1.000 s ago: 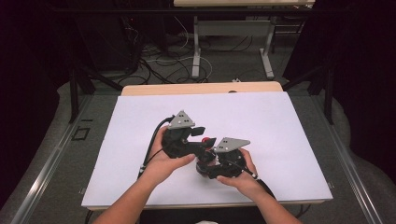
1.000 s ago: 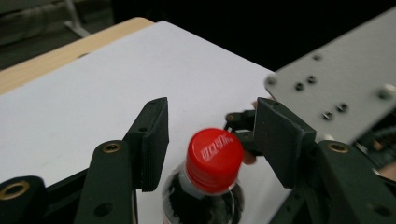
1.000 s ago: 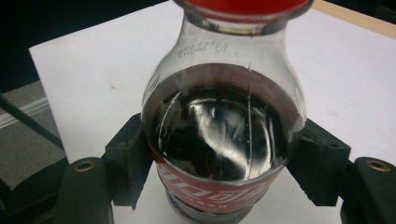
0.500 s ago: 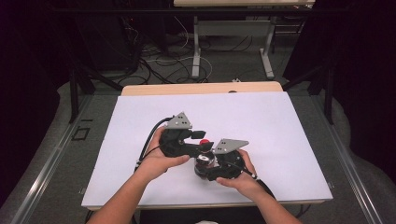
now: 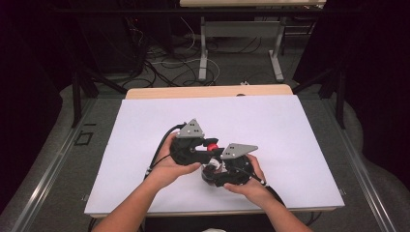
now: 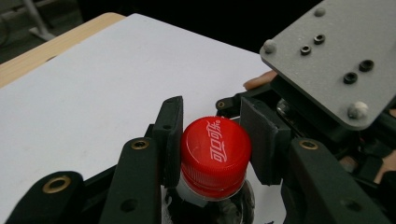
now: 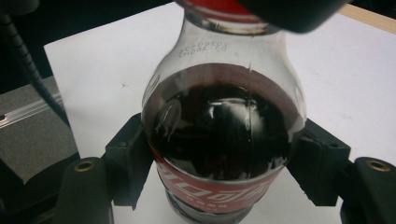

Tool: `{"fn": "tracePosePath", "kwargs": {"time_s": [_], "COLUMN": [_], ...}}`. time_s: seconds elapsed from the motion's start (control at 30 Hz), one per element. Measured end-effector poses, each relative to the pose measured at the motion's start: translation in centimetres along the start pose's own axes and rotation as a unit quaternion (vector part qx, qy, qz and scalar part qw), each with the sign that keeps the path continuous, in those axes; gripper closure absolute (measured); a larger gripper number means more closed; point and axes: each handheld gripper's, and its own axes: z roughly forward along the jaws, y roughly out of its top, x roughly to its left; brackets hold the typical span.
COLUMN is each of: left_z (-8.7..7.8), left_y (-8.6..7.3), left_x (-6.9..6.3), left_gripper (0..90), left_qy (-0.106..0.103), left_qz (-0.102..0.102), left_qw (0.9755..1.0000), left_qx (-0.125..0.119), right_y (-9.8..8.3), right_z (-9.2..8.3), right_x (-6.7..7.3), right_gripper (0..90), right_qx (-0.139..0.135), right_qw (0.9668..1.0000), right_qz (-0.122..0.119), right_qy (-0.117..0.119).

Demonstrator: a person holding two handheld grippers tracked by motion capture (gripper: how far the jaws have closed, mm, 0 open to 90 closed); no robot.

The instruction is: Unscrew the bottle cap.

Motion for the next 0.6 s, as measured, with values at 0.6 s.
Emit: {"fn": "tracePosePath", "kwargs": {"time_s": [0.6], "left_z": [-1.0], "left_y": [0.9], "left_x": [-1.1], "left_gripper": [46.7], "left_qy": [0.037], "left_qz": [-0.021], "left_qw": [0.9991], "left_qx": [-0.01], "right_y": [-0.1], "right_z": [-0.1], "right_x": [-0.2], "right_gripper": [29.6], "right_qx": [0.005], "right_qw": [1.0], "right_qz": [0.007], "right_qy": [0.001]}}
